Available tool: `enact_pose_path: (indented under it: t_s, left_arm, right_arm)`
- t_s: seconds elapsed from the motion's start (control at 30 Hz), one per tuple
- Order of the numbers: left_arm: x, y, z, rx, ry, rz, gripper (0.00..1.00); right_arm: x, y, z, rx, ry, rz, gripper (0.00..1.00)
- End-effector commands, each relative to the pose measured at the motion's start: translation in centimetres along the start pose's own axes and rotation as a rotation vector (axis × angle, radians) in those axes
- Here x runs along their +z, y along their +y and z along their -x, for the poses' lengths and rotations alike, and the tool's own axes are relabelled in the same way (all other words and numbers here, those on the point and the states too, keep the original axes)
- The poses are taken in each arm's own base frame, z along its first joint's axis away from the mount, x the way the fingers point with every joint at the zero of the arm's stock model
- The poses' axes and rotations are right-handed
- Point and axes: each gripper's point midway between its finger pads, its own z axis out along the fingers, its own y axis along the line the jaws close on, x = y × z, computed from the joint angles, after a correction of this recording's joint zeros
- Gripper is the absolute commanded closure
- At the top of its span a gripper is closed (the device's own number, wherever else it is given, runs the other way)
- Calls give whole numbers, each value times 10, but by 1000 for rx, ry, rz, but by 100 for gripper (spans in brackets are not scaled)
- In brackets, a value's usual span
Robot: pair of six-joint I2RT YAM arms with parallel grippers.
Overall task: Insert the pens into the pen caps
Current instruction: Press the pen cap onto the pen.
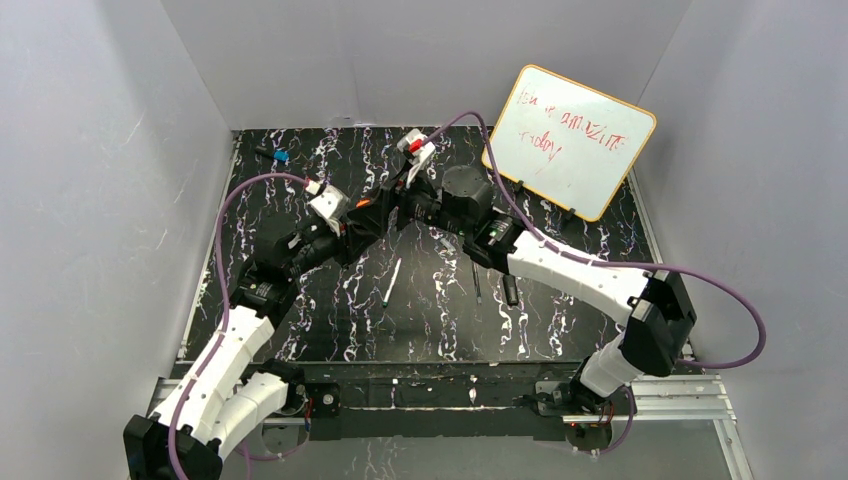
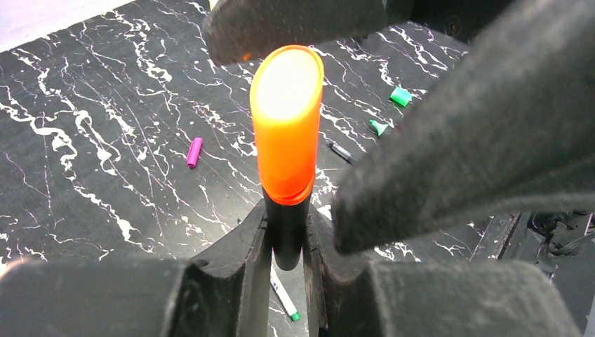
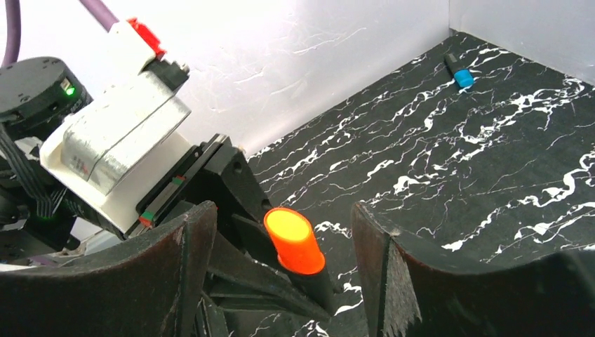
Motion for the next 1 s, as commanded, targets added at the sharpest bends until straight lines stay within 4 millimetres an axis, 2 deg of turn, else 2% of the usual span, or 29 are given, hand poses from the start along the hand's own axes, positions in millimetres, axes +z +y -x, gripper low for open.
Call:
enact_pose_path:
  t_s: [0.0,0.13,0.3,0.47,0.73,0.97]
  left_arm:
    - [-3,-6,3,14,-26,-24,100]
    - [-2,-8,-1,10,-18,-34,100]
    - [-2,-11,-2,10,-16,-54,100]
    - [-3,-12,-2,17,-16,-59,100]
    - [-4,-16,-1,21,-22,-79,100]
    - [-4,-16,-3,21,-15,-82,100]
  right_arm:
    - [5,-1,33,-14,-58,18,22]
    - [12,-4,41,-25,-68,15,22]
    - [25,-10,40,-27,-58,12,22]
    - [33,-14,30,-18,-34,17,22]
    - [41,-30,11,-20,-5,-14,22]
    - [46,-37,11,-17,-5,-16,22]
